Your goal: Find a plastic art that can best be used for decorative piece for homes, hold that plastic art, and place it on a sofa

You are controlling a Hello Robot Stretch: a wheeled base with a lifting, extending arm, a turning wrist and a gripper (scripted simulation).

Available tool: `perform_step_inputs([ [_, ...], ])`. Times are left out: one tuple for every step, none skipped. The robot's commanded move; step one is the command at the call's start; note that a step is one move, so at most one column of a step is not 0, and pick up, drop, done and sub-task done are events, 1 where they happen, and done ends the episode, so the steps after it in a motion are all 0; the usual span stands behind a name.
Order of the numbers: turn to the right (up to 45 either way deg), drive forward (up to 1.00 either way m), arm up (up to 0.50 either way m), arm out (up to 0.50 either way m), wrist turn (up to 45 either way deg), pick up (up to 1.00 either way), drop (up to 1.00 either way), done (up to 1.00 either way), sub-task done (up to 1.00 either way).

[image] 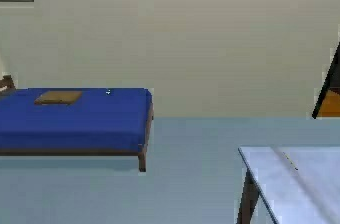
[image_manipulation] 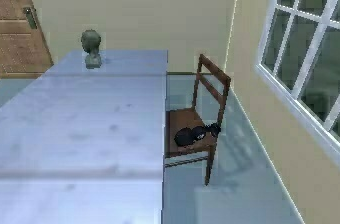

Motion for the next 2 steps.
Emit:
perform_step_inputs([
  [-6.0, 0.00, 0.00, 0.00, 0.0, 0.00, 0.00, 0.00, 0.00],
  [0.0, 1.00, 0.00, 0.00, 0.0, 0.00, 0.00, 0.00, 0.00],
])
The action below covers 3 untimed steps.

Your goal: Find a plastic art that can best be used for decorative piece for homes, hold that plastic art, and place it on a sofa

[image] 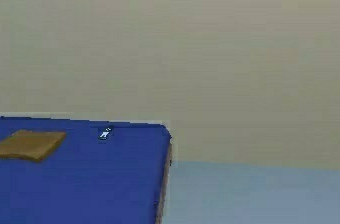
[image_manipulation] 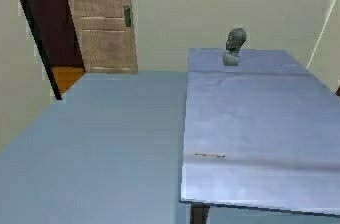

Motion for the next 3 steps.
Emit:
perform_step_inputs([
  [-36.0, 0.00, 0.00, 0.00, 0.0, 0.00, 0.00, 0.00, 0.00],
  [0.0, 0.05, 0.00, 0.00, 0.0, 0.00, 0.00, 0.00, 0.00],
  [45.0, 0.00, 0.00, 0.00, 0.0, 0.00, 0.00, 0.00, 0.00],
])
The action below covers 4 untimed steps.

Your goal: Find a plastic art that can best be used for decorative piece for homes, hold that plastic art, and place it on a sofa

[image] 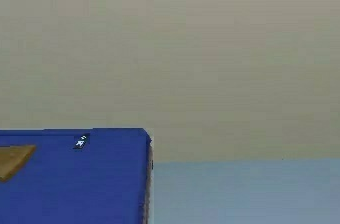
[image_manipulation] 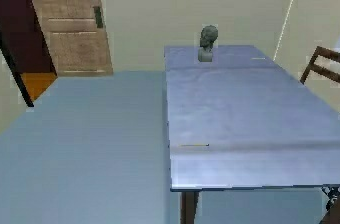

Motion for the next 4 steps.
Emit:
perform_step_inputs([
  [39.0, 0.00, 0.00, 0.00, 0.0, 0.00, 0.00, 0.00, 0.00],
  [0.0, 0.40, 0.00, 0.00, 0.0, 0.00, 0.00, 0.00, 0.00],
  [45.0, 0.00, 0.00, 0.00, 0.0, 0.00, 0.00, 0.00, 0.00],
  [0.0, 1.00, 0.00, 0.00, 0.0, 0.00, 0.00, 0.00, 0.00],
])
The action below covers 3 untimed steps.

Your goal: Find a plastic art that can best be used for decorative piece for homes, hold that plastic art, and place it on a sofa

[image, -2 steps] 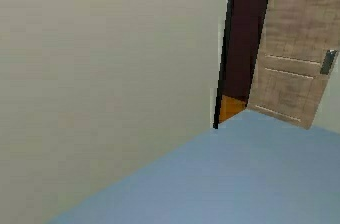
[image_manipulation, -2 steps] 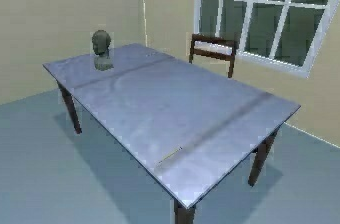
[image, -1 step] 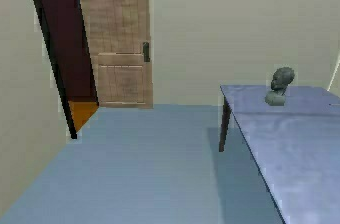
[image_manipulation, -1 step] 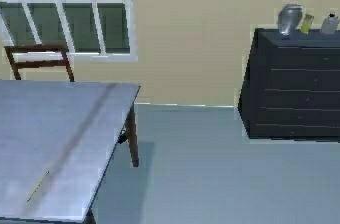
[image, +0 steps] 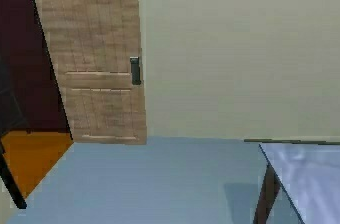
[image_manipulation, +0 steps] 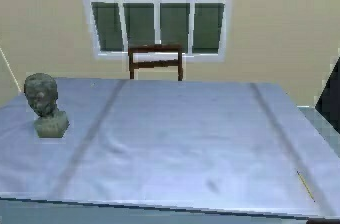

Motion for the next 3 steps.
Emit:
perform_step_inputs([
  [15.0, 0.00, 0.00, 0.00, 0.0, 0.00, 0.00, 0.00, 0.00],
  [0.0, 0.20, 0.00, 0.00, 0.0, 0.00, 0.00, 0.00, 0.00],
  [-33.0, 0.00, 0.00, 0.00, 0.0, 0.00, 0.00, 0.00, 0.00],
])
